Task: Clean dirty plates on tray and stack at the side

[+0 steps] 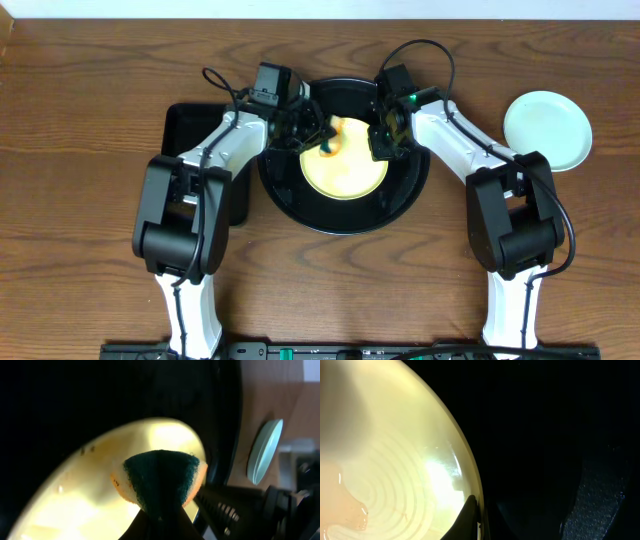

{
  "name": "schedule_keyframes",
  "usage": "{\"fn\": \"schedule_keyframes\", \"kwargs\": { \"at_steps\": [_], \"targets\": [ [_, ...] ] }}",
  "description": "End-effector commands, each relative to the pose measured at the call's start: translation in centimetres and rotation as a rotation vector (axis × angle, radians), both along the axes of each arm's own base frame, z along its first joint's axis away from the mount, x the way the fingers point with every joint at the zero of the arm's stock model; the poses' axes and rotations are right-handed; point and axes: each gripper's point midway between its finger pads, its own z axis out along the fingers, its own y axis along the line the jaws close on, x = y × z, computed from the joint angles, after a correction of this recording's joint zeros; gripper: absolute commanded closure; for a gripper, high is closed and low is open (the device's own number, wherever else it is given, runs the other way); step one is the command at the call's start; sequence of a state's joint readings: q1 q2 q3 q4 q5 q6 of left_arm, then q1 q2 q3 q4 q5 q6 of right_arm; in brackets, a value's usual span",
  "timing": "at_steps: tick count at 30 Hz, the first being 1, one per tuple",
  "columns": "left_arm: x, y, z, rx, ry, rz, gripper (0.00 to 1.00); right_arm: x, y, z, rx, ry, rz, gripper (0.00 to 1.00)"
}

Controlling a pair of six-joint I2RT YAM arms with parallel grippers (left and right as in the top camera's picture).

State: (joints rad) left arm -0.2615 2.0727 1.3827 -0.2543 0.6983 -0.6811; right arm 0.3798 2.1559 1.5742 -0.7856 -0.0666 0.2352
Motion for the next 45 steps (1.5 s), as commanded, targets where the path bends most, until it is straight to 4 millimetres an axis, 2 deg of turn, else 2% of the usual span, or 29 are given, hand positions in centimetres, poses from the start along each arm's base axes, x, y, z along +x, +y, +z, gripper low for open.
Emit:
{"fn": "schedule_keyframes", "kwargs": {
  "at_steps": [1, 8, 23, 27, 36, 45],
  "targets": [
    [0.8, 0.0, -0.3, 0.017, -0.018, 0.019, 0.92, -1.2, -0.3, -2.4, -0.032, 0.057, 0.001, 0.99],
    [1.0, 0.3, -2.4, 0.0, 0.074, 0.094, 0.93, -1.2, -0.3, -2.4, -0.032, 0.056, 0.001, 0.99],
    [2.4, 3.6, -3.1, 0.064, 0.07, 0.183, 0.92, -1.2, -0.3, -2.4, -0.032, 0.057, 0.001, 0.99],
    [2.6, 4.0, -2.7, 0.061, 0.061, 0.192, 0.92, -1.2, -0.3, -2.4, -0.032, 0.057, 0.001, 0.99],
    [3.1, 4.3, -0.2, 0.052, 0.01, 0.202, 0.93, -1.2, -0.3, -2.4, -0.032, 0.057, 0.001, 0.99],
    [3.2, 6.8, 0.6, 0.119, 0.008, 0.265, 0.93, -1.3, -0.4, -2.4, -0.034, 0.06, 0.001, 0.99]
  ]
}}
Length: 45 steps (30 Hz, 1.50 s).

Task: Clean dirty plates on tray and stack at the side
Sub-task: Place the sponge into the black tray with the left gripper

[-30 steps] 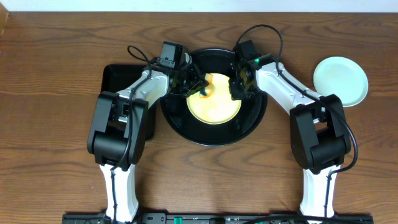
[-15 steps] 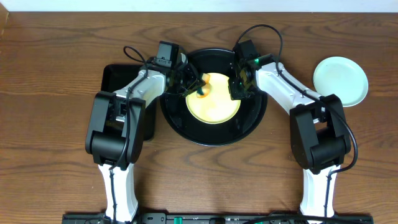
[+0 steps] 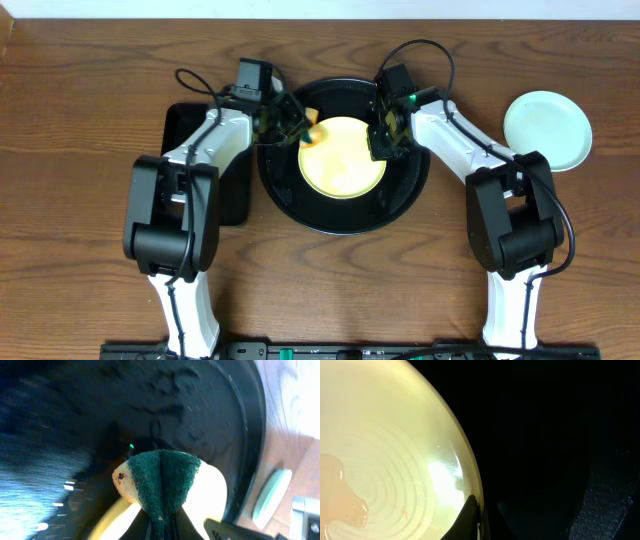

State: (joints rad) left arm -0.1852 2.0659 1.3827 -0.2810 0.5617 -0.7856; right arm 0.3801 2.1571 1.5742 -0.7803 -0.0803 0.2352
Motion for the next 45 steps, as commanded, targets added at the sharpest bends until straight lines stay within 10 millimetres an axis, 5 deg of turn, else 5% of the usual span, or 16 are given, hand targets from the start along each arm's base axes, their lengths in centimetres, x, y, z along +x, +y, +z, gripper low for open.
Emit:
{"fn": "schedule_keyframes", "kwargs": {
  "at_steps": [1, 10, 14, 23, 31, 33, 34, 36, 45],
  "targets": [
    [1.1, 1.7, 2.0, 0.036, -0.053, 0.045, 0.93, -1.3, -0.6, -2.4, -0.048, 0.059, -0.001, 0.99],
    [1.7, 3.5, 9.7, 0.115, -0.268, 0.039, 0.93, -1.3, -0.6, -2.4, -0.048, 0.059, -0.001, 0.99],
    [0.6, 5.3, 11.4, 0.249, -0.342, -0.042, 0.93, -1.3, -0.6, -2.4, -0.048, 0.059, -0.001, 0.99],
    [-2.7, 17.5, 7.5, 0.841, -0.151, -0.09, 0.92, -1.2, -0.6, -2.4, -0.047, 0.056, -0.001, 0.99],
    [-4.0, 18.9, 4.3, 0.866, -0.066, -0.157, 0.91, -1.2, -0.6, -2.4, -0.046, 0.055, -0.001, 0.99],
    [-4.1, 19.2, 3.9, 0.886, -0.052, -0.167, 0.76, -1.2, -0.6, -2.4, -0.046, 0.055, -0.001, 0.99],
    [-4.1, 19.5, 3.7, 0.902, -0.041, -0.165, 0.5, -1.2, -0.6, -2.4, -0.047, 0.056, -0.001, 0.99],
    [-4.2, 19.6, 3.5, 0.908, -0.034, -0.165, 0.3, -1.2, -0.6, -2.4, -0.046, 0.056, -0.001, 0.99],
    [-4.3, 19.7, 3.4, 0.908, -0.028, -0.166, 0.25, -1.2, -0.6, -2.4, -0.046, 0.056, -0.001, 0.91]
  ]
}}
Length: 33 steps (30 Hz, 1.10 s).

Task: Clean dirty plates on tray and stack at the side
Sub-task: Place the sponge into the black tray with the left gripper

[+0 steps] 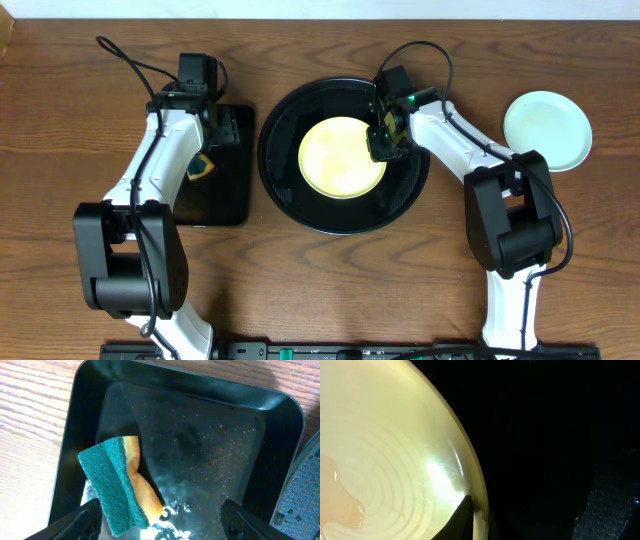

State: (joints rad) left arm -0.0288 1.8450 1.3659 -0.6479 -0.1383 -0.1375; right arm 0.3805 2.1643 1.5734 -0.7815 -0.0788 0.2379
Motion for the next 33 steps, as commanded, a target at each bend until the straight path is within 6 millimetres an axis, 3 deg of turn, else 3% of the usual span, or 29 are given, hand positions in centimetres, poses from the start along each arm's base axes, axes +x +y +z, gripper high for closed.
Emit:
{"fn": "schedule_keyframes", "kwargs": {
  "at_steps": [1, 4, 15, 21, 23, 25, 33],
  "targets": [
    [-0.6, 0.5, -0.3, 0.024, 0.024, 0.0, 0.25, -1.1, -0.5, -2.0, -0.042, 0.047, 0.001, 0.91],
    [-1.1, 0.5, -0.6, 0.024, 0.047, 0.0, 0.3, -1.1, -0.5, -2.0, -0.042, 0.047, 0.002, 0.9],
    [-1.9, 2.4, -3.7, 0.104, 0.127, 0.043, 0.32, -1.1, -0.5, -2.0, -0.042, 0.047, 0.001, 0.9],
    [-2.7, 1.7, -7.3, 0.07, 0.22, 0.027, 0.41, -1.1, -0.5, -2.0, -0.042, 0.047, 0.001, 0.9],
    [-3.0, 1.6, -8.1, 0.068, 0.243, 0.025, 0.56, -1.0, -0.5, -2.0, -0.042, 0.047, 0.001, 0.9],
    [-3.1, 1.3, -8.2, 0.047, 0.25, 0.02, 0.69, -1.0, -0.6, -2.0, -0.042, 0.047, -0.001, 0.91],
    [-3.5, -2.3, -6.6, -0.154, 0.235, -0.041, 0.7, -1.2, 0.1, -2.0, -0.041, 0.04, 0.016, 0.91]
  ]
}}
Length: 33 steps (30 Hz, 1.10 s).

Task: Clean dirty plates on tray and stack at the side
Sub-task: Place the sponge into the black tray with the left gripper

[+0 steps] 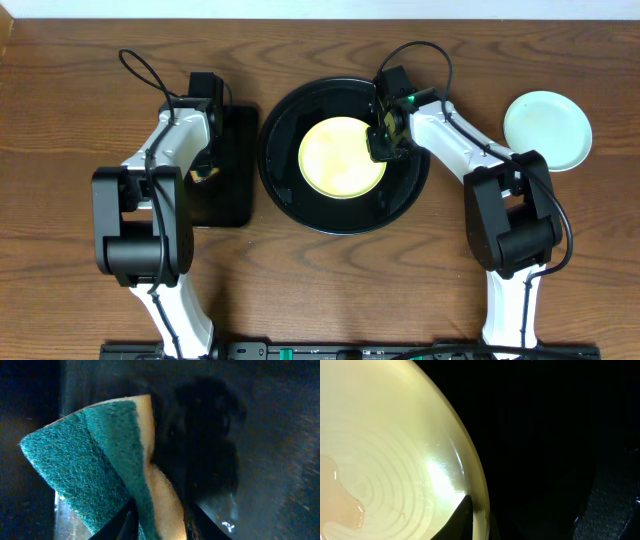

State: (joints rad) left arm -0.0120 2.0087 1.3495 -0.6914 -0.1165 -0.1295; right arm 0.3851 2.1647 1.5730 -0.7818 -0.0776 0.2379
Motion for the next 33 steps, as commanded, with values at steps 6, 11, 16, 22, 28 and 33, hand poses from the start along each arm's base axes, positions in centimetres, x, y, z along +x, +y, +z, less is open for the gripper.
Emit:
{"fn": "schedule_keyframes", "kwargs": {
  "at_steps": [6, 11, 16, 22, 28, 33],
  "targets": [
    [-1.3, -2.7, 3.1, -0.148, -0.017, -0.032, 0.64, -0.9, -0.7, -2.0, -0.04, 0.044, -0.003, 0.92],
    [-0.7, -2.6, 4.2, -0.143, -0.061, -0.034, 0.44, -0.9, -0.7, -2.0, -0.04, 0.044, -0.003, 0.91],
    [-0.8, -0.8, 4.3, -0.042, -0.059, -0.001, 0.36, -0.9, -0.7, -2.0, -0.04, 0.044, -0.002, 0.74],
    [-0.8, -0.1, 4.4, -0.002, -0.06, 0.005, 0.23, -0.8, -0.6, -2.0, -0.04, 0.038, 0.008, 0.72],
    [-1.0, -0.1, 4.4, -0.002, -0.053, 0.005, 0.17, -0.8, -0.6, -2.0, -0.039, 0.036, 0.008, 0.88],
    [-1.0, -0.1, 4.4, -0.002, -0.053, 0.005, 0.16, -0.7, -0.5, -2.0, -0.038, 0.033, 0.009, 0.99]
  ]
}}
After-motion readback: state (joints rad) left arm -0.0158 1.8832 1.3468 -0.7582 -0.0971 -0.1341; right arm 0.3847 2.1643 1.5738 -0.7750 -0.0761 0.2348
